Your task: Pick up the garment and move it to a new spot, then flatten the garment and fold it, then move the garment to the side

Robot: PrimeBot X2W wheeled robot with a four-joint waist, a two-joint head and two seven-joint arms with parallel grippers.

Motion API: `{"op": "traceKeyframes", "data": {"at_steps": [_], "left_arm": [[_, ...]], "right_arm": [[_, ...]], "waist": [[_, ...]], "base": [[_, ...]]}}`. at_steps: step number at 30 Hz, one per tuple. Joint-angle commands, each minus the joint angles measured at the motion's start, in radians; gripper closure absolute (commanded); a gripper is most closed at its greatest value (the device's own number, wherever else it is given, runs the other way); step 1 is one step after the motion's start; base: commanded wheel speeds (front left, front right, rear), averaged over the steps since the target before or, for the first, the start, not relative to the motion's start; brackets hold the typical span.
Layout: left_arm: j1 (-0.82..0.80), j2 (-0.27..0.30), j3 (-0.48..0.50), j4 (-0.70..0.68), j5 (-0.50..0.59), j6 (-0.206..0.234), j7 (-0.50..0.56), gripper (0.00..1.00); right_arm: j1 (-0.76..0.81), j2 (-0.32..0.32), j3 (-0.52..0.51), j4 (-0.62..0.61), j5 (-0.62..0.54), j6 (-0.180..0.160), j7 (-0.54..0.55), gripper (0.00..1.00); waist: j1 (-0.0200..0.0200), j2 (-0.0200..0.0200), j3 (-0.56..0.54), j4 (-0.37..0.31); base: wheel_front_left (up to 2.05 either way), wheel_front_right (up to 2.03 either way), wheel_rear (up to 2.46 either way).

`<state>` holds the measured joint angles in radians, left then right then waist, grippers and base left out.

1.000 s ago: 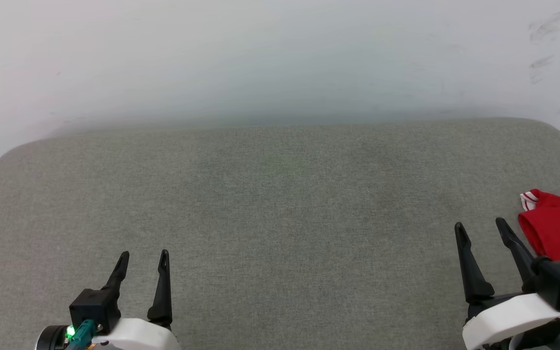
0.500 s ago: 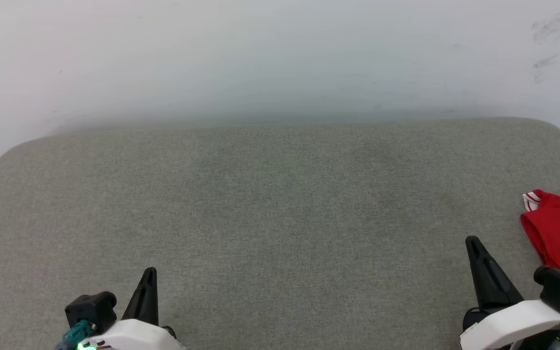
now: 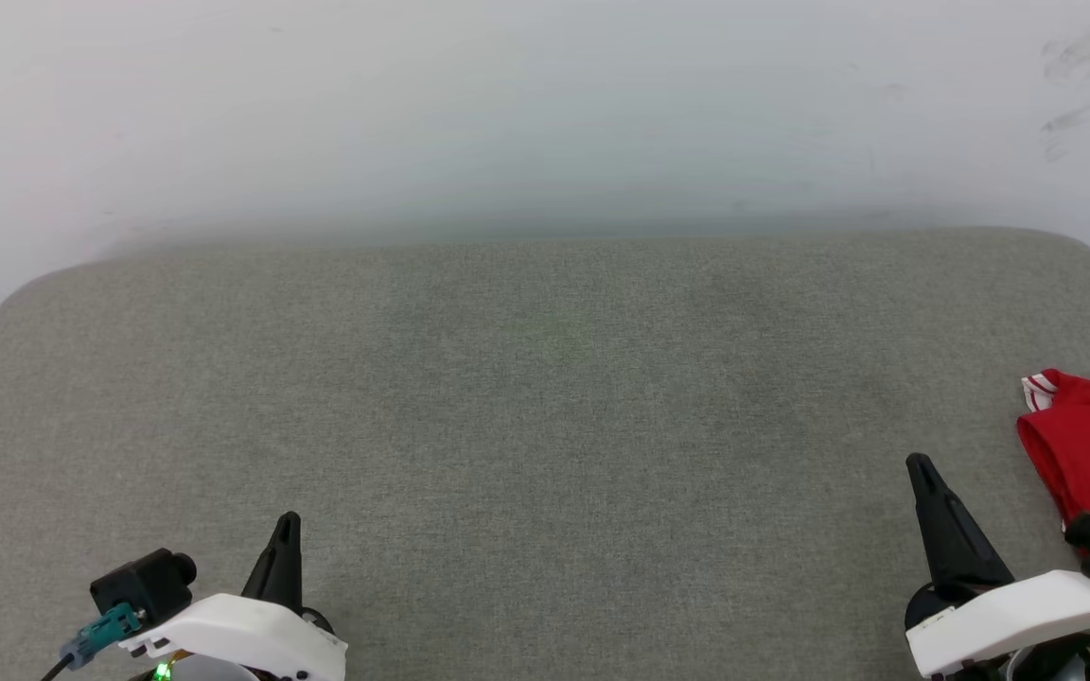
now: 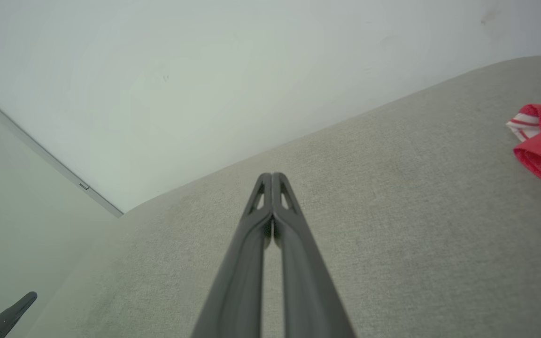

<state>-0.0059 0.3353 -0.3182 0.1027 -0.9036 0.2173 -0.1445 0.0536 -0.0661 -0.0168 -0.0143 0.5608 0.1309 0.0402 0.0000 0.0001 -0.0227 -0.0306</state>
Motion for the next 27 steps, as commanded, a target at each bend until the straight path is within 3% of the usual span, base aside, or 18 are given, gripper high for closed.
{"op": "traceKeyframes", "data": {"at_steps": [1,27], "left_arm": [[-0.031,0.000,0.022,-0.005,-0.025,-0.013,0.006,1.00],[-0.059,-0.094,0.161,0.046,-0.276,-0.134,0.089,1.00]], "right_arm": [[-0.036,-0.010,-0.001,-0.003,0.040,0.000,-0.003,1.00],[-0.083,-0.018,-0.014,0.089,0.418,0.000,0.007,1.00]], "waist": [[0.0000,-0.0001,0.000,0.000],[0.0000,-0.0001,0.007,0.008]], "base": [[0.00,0.00,0.00],[0.00,0.00,0.00]]}}
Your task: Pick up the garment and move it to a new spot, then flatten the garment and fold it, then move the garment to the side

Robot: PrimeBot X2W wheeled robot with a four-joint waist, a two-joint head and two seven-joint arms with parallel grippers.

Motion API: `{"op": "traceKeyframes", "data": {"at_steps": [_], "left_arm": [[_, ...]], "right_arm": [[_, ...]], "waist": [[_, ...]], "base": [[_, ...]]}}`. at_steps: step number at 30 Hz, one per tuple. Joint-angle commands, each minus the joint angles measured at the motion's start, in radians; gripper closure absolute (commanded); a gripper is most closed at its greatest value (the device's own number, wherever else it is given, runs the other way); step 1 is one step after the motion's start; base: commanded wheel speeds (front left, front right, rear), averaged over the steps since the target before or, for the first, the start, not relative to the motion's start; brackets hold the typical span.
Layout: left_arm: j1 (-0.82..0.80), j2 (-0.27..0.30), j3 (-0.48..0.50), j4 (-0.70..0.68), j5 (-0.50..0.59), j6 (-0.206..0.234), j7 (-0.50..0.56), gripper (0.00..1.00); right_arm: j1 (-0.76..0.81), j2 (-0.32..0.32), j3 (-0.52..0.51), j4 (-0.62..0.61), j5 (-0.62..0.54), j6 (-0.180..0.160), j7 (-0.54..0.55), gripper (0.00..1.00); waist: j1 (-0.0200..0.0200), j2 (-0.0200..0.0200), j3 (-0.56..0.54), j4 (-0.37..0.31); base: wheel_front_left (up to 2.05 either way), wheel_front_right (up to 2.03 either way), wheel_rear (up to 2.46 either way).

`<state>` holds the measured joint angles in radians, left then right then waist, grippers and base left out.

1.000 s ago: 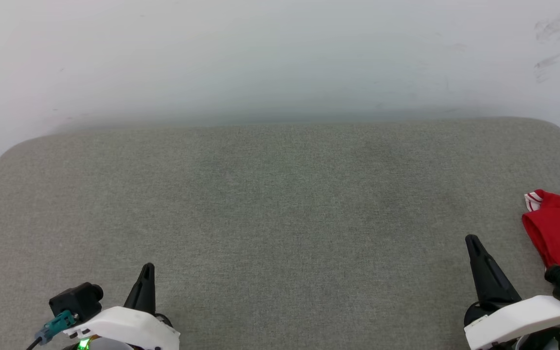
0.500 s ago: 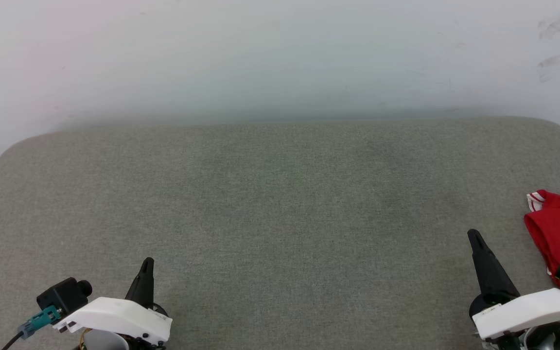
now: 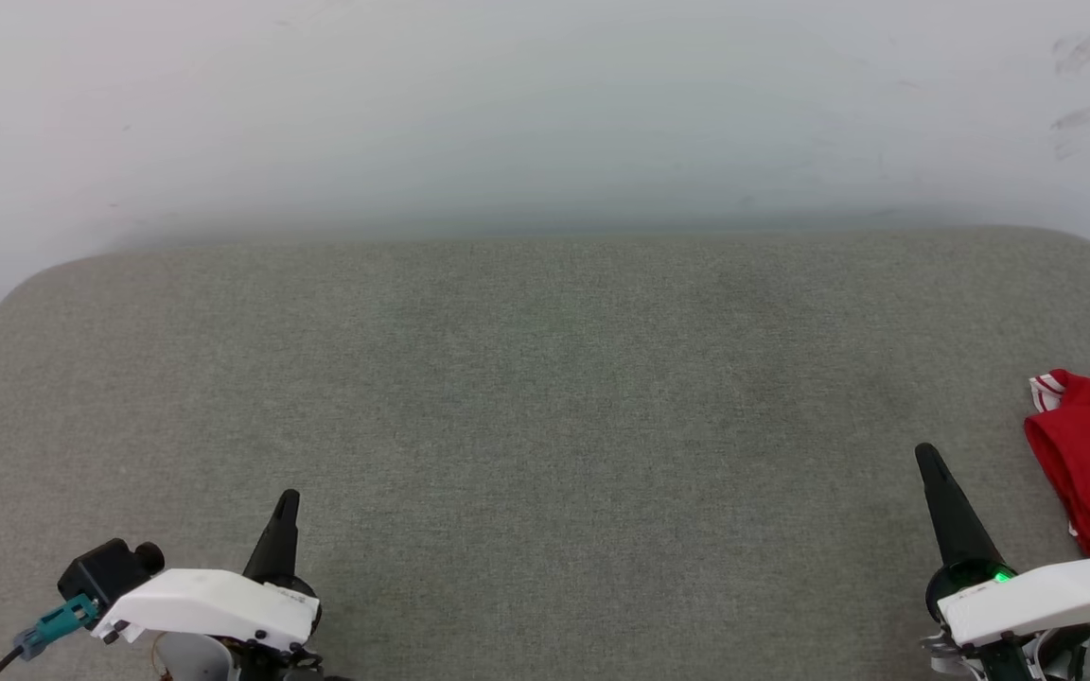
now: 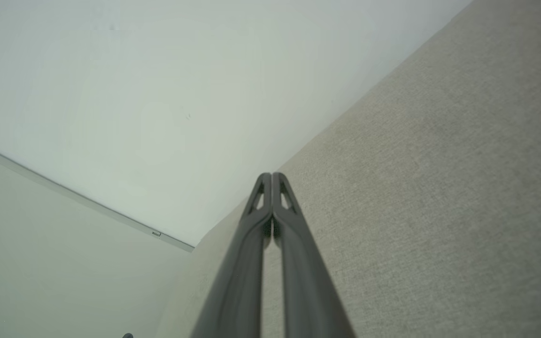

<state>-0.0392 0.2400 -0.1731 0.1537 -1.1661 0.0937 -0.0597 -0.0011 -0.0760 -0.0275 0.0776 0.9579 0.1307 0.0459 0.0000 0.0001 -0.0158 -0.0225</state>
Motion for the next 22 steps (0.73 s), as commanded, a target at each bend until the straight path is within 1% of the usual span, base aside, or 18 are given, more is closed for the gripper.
{"op": "traceKeyframes", "data": {"at_steps": [1,22], "left_arm": [[-0.026,-0.003,0.021,-0.003,-0.022,-0.014,0.007,1.00],[-0.043,-0.066,0.112,0.030,-0.179,-0.091,0.062,1.00]], "right_arm": [[-0.030,-0.008,-0.004,0.000,0.034,0.000,0.002,1.00],[-0.058,-0.008,-0.018,0.059,0.269,0.000,0.013,1.00]], "waist": [[0.0000,-0.0001,0.000,0.000],[0.0000,-0.0001,0.006,0.007]], "base": [[0.00,0.00,0.00],[0.00,0.00,0.00]]}}
